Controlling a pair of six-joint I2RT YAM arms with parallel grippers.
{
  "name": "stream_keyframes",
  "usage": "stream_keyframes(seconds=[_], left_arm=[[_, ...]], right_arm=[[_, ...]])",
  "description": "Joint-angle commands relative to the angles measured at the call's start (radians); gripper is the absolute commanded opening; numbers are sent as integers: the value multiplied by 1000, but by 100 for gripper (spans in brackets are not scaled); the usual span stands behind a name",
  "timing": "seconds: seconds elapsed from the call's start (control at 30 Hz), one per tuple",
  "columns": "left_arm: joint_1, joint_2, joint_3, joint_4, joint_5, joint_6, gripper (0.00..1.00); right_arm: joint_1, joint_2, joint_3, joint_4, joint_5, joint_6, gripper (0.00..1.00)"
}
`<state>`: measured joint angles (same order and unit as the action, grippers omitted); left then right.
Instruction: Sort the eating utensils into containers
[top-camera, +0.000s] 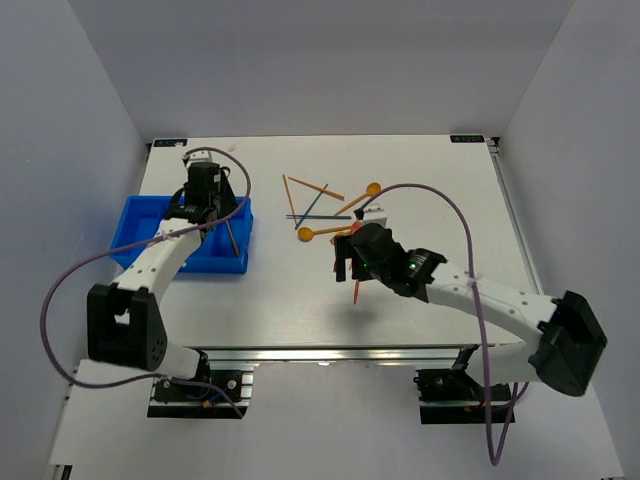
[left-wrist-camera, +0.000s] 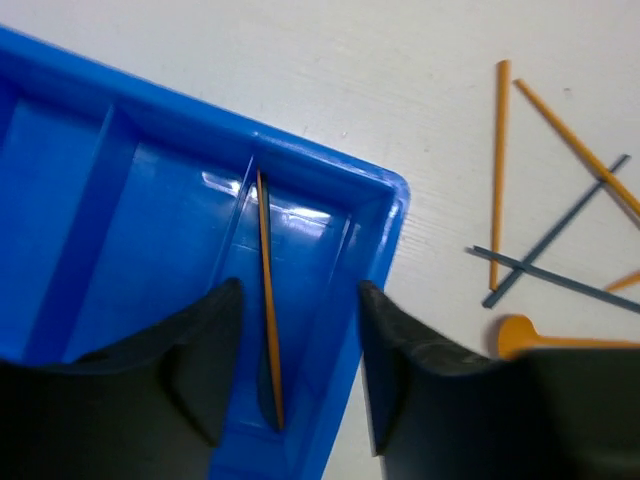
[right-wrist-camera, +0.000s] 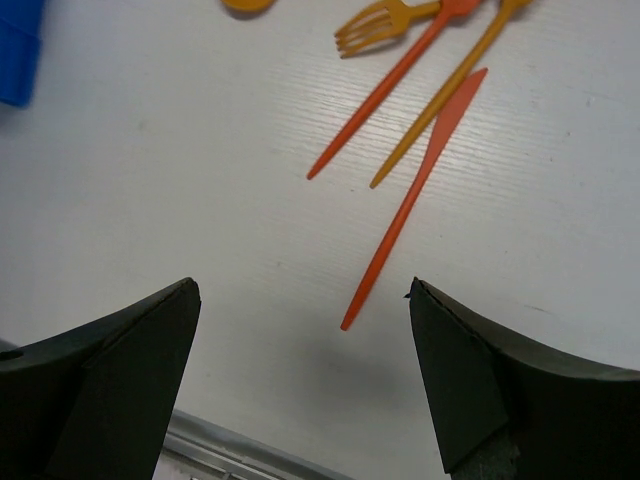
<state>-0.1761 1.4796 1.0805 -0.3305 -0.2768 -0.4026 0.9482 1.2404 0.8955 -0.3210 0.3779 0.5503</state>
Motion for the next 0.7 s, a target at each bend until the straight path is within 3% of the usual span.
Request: stream_keyframes(seconds=[0.0,0.13,0.2,0.23,0.33,0.43,0.5,0.67], left_arm=[[-2,-186,-7,-21,25,8,67],[-2,-255,12,-114,-25,22,70],[-2,-309,-4,-148,-30,19,79],[0,-330,-16,-153,-32,16,90],[0,-421,-83,-156,-33,18,96],[0,-485,-163,-150,-21,36,98],[0,-511,-211,-136,-10,44,98],[0,-545,-289,-146,-21,53,98]], right_arm=[[-12,111,111,-99,90,63,89],[-35,238,132,-102,112,125,87],[-68,277,135,-93,92,137,81],[-75,315,140,-95,89,142,78],[-92,387,166,-108,102,148,65],[-107,463,200,-115,101,143,55],[-117,507,223,-125,107,146,43],[-146,536,201,-113,69,164,41]])
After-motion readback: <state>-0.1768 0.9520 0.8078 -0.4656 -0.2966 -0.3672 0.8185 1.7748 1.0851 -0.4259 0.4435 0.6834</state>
